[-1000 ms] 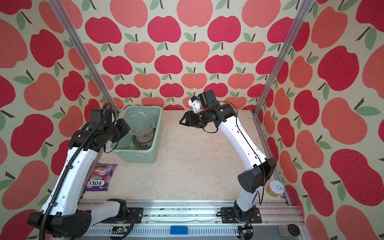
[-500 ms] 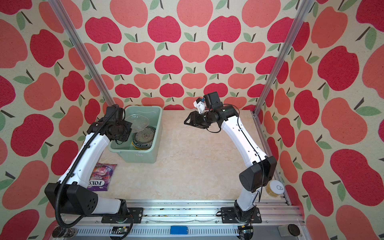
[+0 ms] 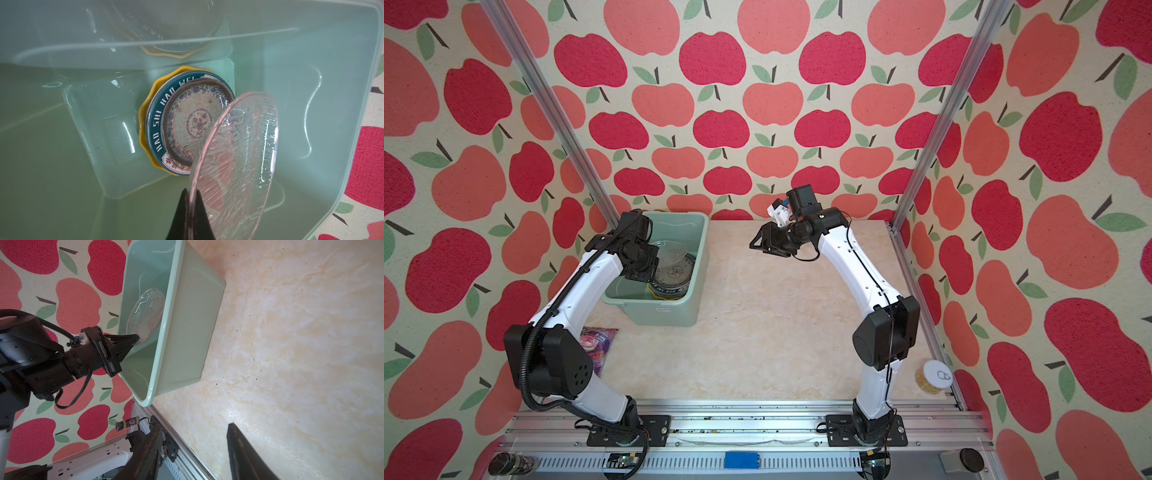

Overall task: Place the plates into the plastic bin on the countertop
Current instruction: 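Carry the clear plate into the bin with the left gripper while the right withdraws, then lower the clear glass plate onto the stack with the left gripper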

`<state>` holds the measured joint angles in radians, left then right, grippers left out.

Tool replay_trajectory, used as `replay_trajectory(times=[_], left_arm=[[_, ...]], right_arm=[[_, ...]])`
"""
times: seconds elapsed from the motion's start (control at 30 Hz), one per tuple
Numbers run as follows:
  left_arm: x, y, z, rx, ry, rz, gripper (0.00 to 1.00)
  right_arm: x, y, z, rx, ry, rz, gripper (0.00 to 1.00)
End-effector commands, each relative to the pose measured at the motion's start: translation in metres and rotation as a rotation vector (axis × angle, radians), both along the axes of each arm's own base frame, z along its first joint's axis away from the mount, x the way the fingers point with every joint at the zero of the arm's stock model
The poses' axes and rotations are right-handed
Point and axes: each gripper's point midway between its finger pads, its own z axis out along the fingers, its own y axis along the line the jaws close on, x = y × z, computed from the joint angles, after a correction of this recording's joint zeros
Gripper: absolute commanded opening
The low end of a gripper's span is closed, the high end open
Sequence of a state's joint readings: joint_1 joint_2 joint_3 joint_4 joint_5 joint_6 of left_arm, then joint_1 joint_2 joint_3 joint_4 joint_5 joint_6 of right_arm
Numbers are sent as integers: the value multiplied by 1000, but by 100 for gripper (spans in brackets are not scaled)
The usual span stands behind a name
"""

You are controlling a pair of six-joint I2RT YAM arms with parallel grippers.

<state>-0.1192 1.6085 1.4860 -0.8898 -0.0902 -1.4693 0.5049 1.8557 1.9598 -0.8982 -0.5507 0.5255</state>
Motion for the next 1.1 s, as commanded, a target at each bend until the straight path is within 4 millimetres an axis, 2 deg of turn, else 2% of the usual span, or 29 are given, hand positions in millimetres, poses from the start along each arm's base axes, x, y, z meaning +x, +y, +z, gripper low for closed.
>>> replay_trajectory(times=[0.0,0.57,1.07], left_arm=[[-7,2,-1,-32,38,132,0],[-6,-5,-50,-27,138,191,0],[-2,-7,-76,-10,189,194,0]], right_arm=[[5,-3,4,23,-11,-3,53],[12,-14,-5,27,10,-22,53],[17,-20,-9,31,16,-33,52]])
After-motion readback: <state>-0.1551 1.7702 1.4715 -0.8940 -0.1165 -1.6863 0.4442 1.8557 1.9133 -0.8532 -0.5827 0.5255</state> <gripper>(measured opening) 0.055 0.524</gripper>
